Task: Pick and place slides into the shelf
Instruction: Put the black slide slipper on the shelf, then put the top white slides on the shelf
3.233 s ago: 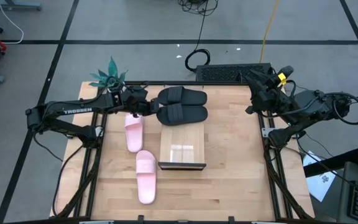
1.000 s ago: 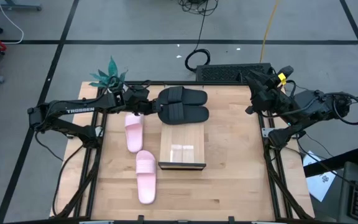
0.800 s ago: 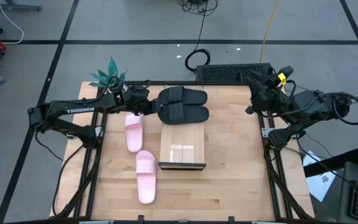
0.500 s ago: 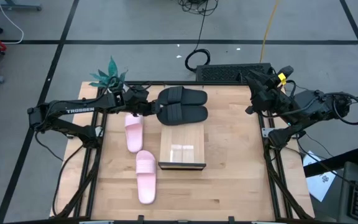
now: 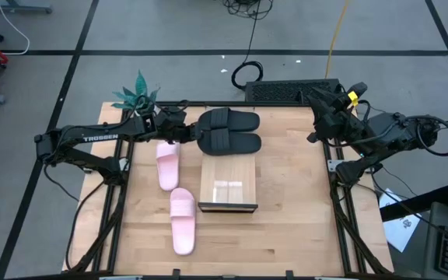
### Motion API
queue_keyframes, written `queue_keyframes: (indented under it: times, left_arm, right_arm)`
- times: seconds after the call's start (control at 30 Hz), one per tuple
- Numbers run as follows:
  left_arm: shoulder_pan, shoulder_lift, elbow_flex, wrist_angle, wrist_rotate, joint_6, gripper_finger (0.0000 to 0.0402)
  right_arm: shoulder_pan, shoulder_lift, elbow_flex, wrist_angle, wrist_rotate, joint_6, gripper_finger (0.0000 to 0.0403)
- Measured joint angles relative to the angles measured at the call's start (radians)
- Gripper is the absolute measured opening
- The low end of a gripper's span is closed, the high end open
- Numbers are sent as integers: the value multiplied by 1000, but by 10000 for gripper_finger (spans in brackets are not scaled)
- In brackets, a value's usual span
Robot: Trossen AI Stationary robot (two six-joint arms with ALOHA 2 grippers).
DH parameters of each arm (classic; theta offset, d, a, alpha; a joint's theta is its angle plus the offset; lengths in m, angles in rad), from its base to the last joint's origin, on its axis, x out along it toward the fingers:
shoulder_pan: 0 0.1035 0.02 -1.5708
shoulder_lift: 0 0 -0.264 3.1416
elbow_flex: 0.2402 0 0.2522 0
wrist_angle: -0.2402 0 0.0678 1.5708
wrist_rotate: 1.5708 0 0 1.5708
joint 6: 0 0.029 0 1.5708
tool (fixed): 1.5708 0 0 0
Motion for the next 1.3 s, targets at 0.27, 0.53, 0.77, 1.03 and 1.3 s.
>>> queue_keyframes:
  times: [0.27,0.53,0.77,1.03,1.3]
  left_arm:
    - [0,0,0,-19,10,-15,97]
    - [0,0,0,-12,-19,-14,176]
    - [0,0,0,4,19,-11,213]
    - [21,-30,0,1,29,30,221]
    - [127,-173,0,-188,29,119,221]
  right_arm:
    - [0,0,0,0,0,0,109]
    - [0,0,0,0,0,0,109]
    - [0,0,0,0,0,0,109]
    - [0,0,0,0,0,-1,109]
    - [0,0,0,0,0,-8,109]
